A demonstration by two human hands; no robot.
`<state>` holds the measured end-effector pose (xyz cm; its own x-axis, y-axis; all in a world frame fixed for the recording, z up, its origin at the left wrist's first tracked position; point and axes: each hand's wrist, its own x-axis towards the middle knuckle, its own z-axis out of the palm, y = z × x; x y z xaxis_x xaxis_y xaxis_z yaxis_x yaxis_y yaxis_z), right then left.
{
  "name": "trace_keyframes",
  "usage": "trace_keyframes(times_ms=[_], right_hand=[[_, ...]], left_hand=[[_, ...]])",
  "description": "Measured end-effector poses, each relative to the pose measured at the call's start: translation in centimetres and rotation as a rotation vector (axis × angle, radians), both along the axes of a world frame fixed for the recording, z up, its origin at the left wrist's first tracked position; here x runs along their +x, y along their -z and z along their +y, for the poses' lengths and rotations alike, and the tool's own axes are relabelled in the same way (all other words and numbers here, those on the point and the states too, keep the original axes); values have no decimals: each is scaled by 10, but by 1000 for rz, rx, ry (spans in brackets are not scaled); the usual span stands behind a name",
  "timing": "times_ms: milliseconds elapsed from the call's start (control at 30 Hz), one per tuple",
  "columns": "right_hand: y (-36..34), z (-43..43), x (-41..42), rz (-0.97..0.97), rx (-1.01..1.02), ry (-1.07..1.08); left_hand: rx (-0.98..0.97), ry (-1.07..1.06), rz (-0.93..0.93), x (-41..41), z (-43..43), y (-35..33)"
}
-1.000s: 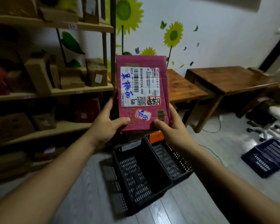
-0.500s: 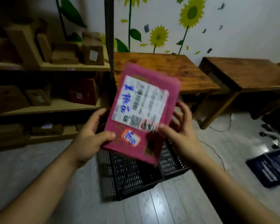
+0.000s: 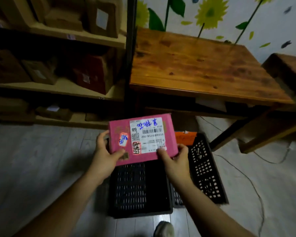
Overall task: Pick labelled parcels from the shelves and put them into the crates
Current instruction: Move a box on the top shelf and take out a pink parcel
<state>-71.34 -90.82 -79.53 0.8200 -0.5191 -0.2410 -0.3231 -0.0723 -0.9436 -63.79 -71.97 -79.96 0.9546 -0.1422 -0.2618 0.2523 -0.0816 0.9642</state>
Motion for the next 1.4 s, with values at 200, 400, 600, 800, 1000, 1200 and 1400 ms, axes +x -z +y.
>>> trace_keyframes(times_ms=[200,400,600,800,1000,1200,1400], right_hand=[[175,-34,38,120,-260,-267],[379,-43,91,334,-363,-461],[517,-46,143,393,-392,-500],[585,-49,168,379,-434,-509],[612,-43,170,381,-438,-492],[589,-56,187,629,-448,-595],[426,-60,166,668,-549,-784]], left_hand=[[215,179,-85,33,-28,172],[563,361,-56,78,-39,380],[924,349,-118,123,-60,525],[1097,360,-120,139,-72,595],[1206,419,-165,156,-71,613],[1419,589,-126,159,-77,593],[1179,663,-12,132,-72,414]])
